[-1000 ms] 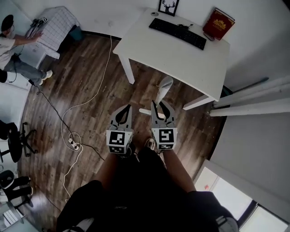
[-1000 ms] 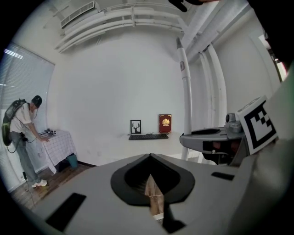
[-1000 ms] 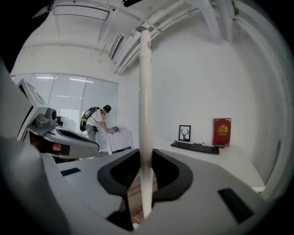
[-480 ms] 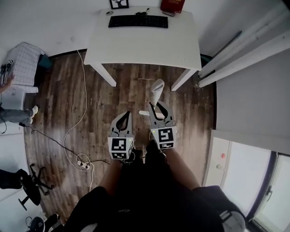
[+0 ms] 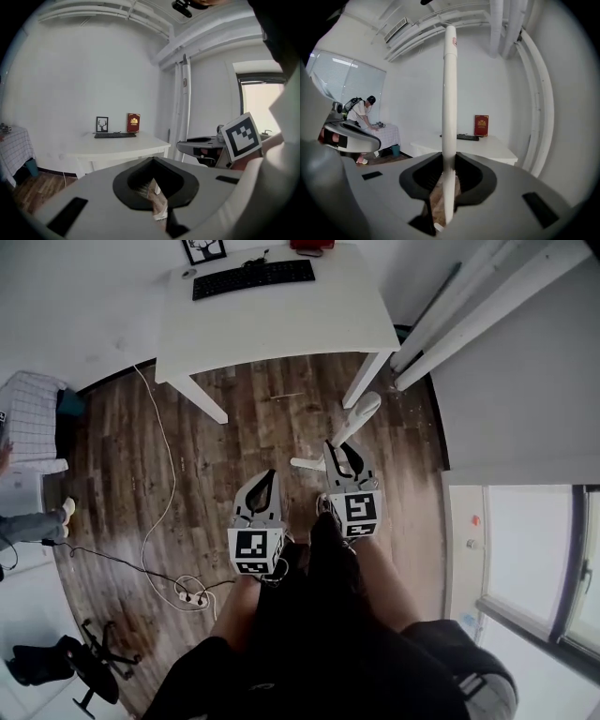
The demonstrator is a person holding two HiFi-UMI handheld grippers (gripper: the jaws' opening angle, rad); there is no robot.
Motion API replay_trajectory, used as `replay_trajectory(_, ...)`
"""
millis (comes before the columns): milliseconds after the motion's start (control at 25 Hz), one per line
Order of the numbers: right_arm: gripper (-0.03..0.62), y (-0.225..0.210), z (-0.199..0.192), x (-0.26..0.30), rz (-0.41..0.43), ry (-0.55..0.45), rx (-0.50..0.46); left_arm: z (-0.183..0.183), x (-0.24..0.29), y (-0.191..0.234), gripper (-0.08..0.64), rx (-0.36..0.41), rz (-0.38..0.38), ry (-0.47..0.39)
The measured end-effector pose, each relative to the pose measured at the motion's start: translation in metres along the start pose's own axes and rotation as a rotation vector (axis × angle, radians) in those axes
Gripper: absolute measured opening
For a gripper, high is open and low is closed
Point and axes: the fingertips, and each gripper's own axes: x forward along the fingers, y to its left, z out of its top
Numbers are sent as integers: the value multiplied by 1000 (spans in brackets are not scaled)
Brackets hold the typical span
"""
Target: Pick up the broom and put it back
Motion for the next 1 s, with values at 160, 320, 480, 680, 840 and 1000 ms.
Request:
replay_trajectory(160, 100, -3, -33, 5, -32, 35, 30, -32, 15, 8, 0, -7, -6, 46)
replay_trajectory(320, 100, -9, -67, 21, -34, 49, 42, -57, 38, 11, 0, 4, -4, 68)
replay_trajectory(480, 100, -4, -103, 30, -30, 94, 55, -91, 51, 10, 0, 7, -8, 115)
replay_trajectory(680, 100, -12, -132, 46, -40, 137, 71, -116, 73, 7, 0, -21, -16, 165)
replay_trajectory(840, 100, -29, -144, 64, -75, 164, 95, -125, 99, 8, 0, 3, -40, 197)
replay_trajectory(1000, 100, -39, -150, 83, -70, 180, 88, -128, 127, 16, 0, -6, -37, 217)
